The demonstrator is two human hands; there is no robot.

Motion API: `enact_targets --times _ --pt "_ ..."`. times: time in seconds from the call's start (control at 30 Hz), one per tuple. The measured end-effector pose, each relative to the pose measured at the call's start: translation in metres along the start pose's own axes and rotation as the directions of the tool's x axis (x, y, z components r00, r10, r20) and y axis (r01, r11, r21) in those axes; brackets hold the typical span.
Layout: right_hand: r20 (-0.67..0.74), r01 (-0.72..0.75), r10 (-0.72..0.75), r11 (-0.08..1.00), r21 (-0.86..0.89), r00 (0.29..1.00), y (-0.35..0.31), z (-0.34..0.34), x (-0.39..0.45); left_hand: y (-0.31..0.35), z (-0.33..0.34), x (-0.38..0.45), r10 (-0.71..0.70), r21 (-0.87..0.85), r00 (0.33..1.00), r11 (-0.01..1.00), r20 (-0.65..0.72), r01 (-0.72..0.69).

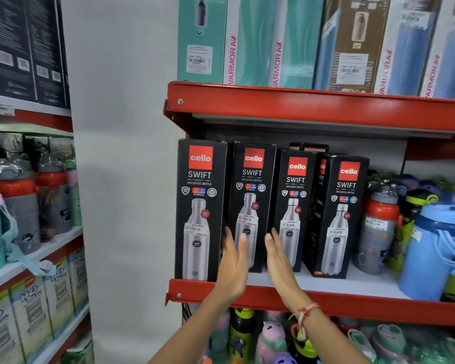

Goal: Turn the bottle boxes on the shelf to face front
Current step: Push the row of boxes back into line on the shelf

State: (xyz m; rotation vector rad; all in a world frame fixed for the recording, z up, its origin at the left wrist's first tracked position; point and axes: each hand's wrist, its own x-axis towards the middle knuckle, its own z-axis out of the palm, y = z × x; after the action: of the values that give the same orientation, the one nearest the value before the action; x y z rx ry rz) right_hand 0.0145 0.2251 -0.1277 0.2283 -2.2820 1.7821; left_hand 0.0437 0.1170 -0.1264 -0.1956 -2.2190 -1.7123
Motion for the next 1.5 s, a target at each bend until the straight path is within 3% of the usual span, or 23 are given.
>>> enact_targets --times 0.17,0.87,0.97,1.07,1.13,1.2,1.3,1.4,1.5 --pt "0.107 -0.011 0.014 1.000 -0.026 0.994 -0.003 -0.005 0.001 0.000 0.001 0.001 -0.129 0.008 0.992 0.992 -0.016 0.129" --pt "0.154 0.075 -0.066 0.996 -0.052 0.986 -0.001 -0.030 -0.053 -0.008 -0.027 -0.046 -0.068 0.050 0.997 0.996 -0.020 0.069" --pt "0.129 0.089 -0.083 0.995 -0.041 0.988 0.001 -0.034 -0.052 0.001 -0.024 -0.052 0.033 0.096 0.994 0.995 -0.105 -0.023" --pt "-0.025 0.106 -0.106 0.994 -0.024 0.994 0.006 -0.044 -0.044 0.011 -0.012 -0.054 0.291 0.225 0.906 0.947 -0.306 -0.229" --pt "-0.122 0.103 -0.105 0.994 -0.029 0.987 0.009 -0.056 -0.034 0.017 0.001 -0.047 0.376 0.213 0.888 0.921 -0.265 -0.326" --pt "-0.145 0.074 -0.076 0.997 -0.023 0.986 0.012 -0.069 -0.023 0.025 0.024 -0.039 0.318 0.135 0.944 0.943 -0.085 -0.305" --pt "-0.070 0.015 -0.015 1.000 0.003 0.997 0.021 -0.081 -0.008 0.027 0.067 -0.025 0.091 0.026 0.982 0.995 0.168 -0.096" --pt "0.030 -0.035 0.033 0.998 0.047 0.999 0.028 -0.086 0.005 0.023 0.097 -0.010 -0.103 -0.017 0.981 0.994 0.166 0.107" --pt "0.092 -0.084 0.079 0.995 0.056 0.993 0.032 -0.088 0.018 0.022 0.107 0.006 -0.187 -0.051 0.978 0.980 0.089 0.192"
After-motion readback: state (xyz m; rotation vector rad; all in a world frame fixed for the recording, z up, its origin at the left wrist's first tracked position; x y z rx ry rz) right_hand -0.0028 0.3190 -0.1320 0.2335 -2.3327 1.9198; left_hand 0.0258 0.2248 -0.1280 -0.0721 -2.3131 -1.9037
